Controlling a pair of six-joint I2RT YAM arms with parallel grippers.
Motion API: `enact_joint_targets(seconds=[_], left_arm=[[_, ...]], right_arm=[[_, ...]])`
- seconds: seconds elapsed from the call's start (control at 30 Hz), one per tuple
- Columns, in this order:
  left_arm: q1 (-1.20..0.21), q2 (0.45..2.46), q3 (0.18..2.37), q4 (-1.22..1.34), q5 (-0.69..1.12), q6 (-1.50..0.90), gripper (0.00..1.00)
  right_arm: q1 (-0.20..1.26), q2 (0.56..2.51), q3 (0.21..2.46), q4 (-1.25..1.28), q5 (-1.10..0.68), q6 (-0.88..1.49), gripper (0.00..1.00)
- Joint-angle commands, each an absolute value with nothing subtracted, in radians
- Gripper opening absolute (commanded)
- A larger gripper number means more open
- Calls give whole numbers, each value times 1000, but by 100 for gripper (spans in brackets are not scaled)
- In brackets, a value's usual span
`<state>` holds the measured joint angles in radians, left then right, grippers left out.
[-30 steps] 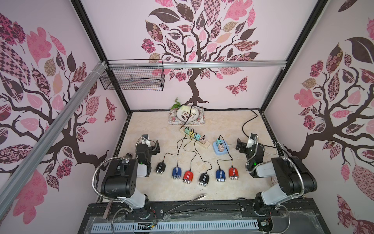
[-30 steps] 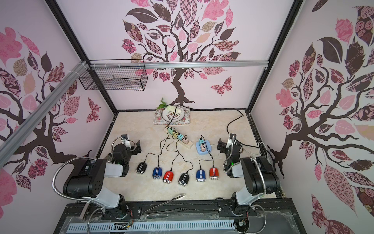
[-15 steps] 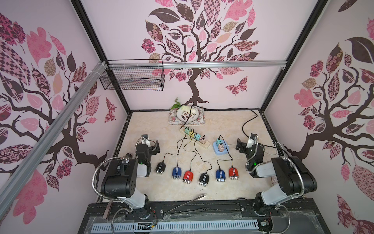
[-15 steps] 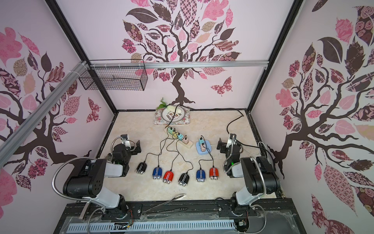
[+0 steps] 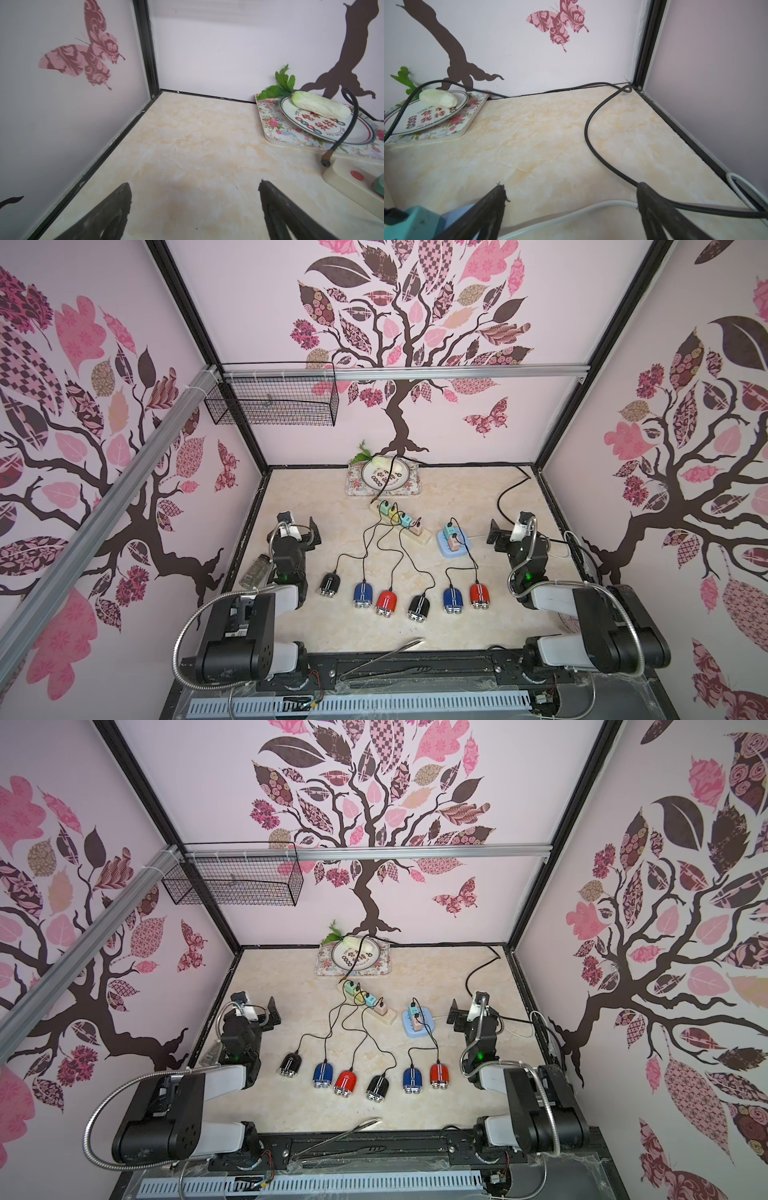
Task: Unplug the electric shaver
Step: Pick up the electric shaver from the center of the board.
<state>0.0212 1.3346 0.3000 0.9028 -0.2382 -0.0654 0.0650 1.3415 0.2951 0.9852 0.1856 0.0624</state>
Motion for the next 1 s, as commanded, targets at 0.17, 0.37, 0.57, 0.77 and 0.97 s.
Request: enact_joint_targets(seconds=[0.17,0.37,0.57,0.77,0.97], left_arm=[[-80,1087,214,921,-474,-71,98],[-123,856,242,710,-285,-277,98],[-231,760,396,405,-234,-419,98],[-386,931,605,242,-191,-408,98],[-609,1090,764,125,-258,-412,98]], right_arm=[[72,1229,586,388,420,400,100],[72,1096,784,-44,409,562,100],[75,967,765,-79,323,483,100],[126,1000,810,-199,257,464,100],[152,1010,813,-278,209,458,100]])
